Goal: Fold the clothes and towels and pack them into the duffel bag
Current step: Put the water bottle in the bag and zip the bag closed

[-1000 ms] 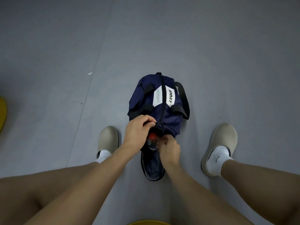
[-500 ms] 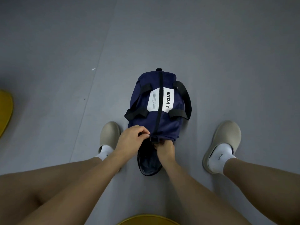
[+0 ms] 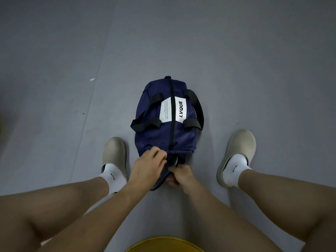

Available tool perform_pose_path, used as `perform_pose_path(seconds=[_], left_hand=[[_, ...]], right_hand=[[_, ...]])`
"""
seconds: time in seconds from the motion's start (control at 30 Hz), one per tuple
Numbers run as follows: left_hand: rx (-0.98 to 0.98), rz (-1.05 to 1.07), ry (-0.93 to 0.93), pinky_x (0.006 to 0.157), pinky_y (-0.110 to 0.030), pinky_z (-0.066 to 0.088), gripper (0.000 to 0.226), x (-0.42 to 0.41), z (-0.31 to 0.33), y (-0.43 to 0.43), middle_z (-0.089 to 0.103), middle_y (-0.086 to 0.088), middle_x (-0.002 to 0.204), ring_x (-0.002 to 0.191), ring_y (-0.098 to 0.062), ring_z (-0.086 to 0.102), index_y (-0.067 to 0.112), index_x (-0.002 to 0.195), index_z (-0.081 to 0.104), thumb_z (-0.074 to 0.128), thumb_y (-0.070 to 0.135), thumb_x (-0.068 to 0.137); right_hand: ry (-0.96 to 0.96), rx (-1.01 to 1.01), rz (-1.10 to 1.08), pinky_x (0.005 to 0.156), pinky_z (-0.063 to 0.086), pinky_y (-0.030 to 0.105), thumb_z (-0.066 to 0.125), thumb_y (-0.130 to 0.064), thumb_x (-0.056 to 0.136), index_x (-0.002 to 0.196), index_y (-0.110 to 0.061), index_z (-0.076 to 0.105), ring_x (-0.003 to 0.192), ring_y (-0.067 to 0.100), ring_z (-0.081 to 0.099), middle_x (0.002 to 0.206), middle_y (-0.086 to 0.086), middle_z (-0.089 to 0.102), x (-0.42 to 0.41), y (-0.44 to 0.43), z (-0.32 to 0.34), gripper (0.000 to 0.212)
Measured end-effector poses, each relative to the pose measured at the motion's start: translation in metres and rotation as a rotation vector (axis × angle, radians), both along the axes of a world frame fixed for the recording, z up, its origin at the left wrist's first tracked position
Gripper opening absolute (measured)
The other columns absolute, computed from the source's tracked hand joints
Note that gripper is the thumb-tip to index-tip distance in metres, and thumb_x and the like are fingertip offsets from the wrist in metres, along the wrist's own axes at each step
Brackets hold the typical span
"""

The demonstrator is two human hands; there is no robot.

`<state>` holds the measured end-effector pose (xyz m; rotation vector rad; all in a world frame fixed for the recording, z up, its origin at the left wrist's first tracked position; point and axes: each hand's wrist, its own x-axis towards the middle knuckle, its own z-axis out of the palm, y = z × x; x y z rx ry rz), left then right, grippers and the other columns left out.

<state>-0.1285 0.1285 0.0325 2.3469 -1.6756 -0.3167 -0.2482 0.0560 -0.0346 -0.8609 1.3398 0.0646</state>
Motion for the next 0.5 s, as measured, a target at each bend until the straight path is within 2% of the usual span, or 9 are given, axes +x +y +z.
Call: perform_pose_path(seconds=[0.07,0.13,0.2,0.27,0.37,0.43,0.5], left_hand=[[0.077,-0.126,-0.033,0.054,-0.028,0.046,0.025,-0.012,-0.013,0.012,0.060,0.005,0.094,0.074,-0.015,0.059,0.024,0.101,0.062,0.075,0.038,0.085],[0.215,-0.166,-0.073,0.060,-0.029,0.049,0.037,-0.019,-0.028,0.019,0.065,0.007,0.092,0.076,-0.017,0.061,0.027,0.109,0.063,0.079,0.041,0.079],[0.309,-0.158,-0.132,0.058,-0.031,0.050,0.046,-0.018,-0.037,0.018,0.067,0.007,0.084,0.072,-0.018,0.060,0.028,0.107,0.066,0.089,0.030,0.067],[0.305,-0.143,-0.178,0.055,-0.032,0.049,0.052,-0.016,-0.042,0.012,0.066,0.005,0.080,0.069,-0.020,0.061,0.026,0.101,0.068,0.091,0.016,0.056],[0.272,-0.143,-0.211,0.057,-0.033,0.050,0.055,-0.016,-0.040,0.002,0.070,0.004,0.081,0.071,-0.023,0.063,0.026,0.105,0.070,0.091,0.014,0.056],[0.235,-0.163,-0.198,0.056,-0.033,0.051,0.065,-0.014,-0.040,-0.001,0.071,0.003,0.079,0.069,-0.024,0.063,0.025,0.114,0.069,0.091,0.010,0.055],[0.211,-0.210,-0.177,0.055,-0.034,0.053,0.083,-0.013,-0.040,-0.003,0.071,0.001,0.082,0.069,-0.025,0.062,0.024,0.131,0.061,0.090,0.005,0.056]], right_hand=[[-0.069,0.083,-0.107,0.060,0.055,0.037,0.067,-0.013,0.090,0.083,-0.005,0.067,0.055,0.023,0.062,0.071,0.015,0.068,-0.001,-0.005,0.004,0.011],[-0.131,0.153,-0.160,0.060,0.057,0.035,0.067,-0.013,0.091,0.089,-0.001,0.070,0.061,0.023,0.065,0.075,0.015,0.070,-0.008,-0.009,0.006,0.012],[-0.182,0.236,-0.209,0.065,0.059,0.033,0.067,-0.013,0.092,0.097,-0.003,0.072,0.067,0.021,0.069,0.079,0.014,0.073,-0.016,-0.011,0.004,0.013],[-0.208,0.256,-0.215,0.067,0.059,0.031,0.067,-0.014,0.092,0.102,-0.004,0.071,0.068,0.018,0.068,0.083,0.013,0.074,-0.022,-0.011,-0.001,0.014],[-0.245,0.267,-0.250,0.081,0.057,0.034,0.065,-0.013,0.093,0.101,-0.006,0.072,0.074,0.019,0.068,0.090,0.014,0.076,-0.028,-0.011,-0.004,0.013],[-0.235,0.199,-0.278,0.080,0.056,0.036,0.061,-0.007,0.093,0.095,-0.007,0.073,0.077,0.023,0.066,0.090,0.015,0.075,-0.031,-0.011,-0.006,0.013],[-0.079,-0.115,-0.168,0.073,0.051,0.032,0.056,-0.001,0.091,0.096,-0.009,0.073,0.082,0.027,0.065,0.088,0.012,0.071,-0.032,-0.013,-0.016,0.020]])
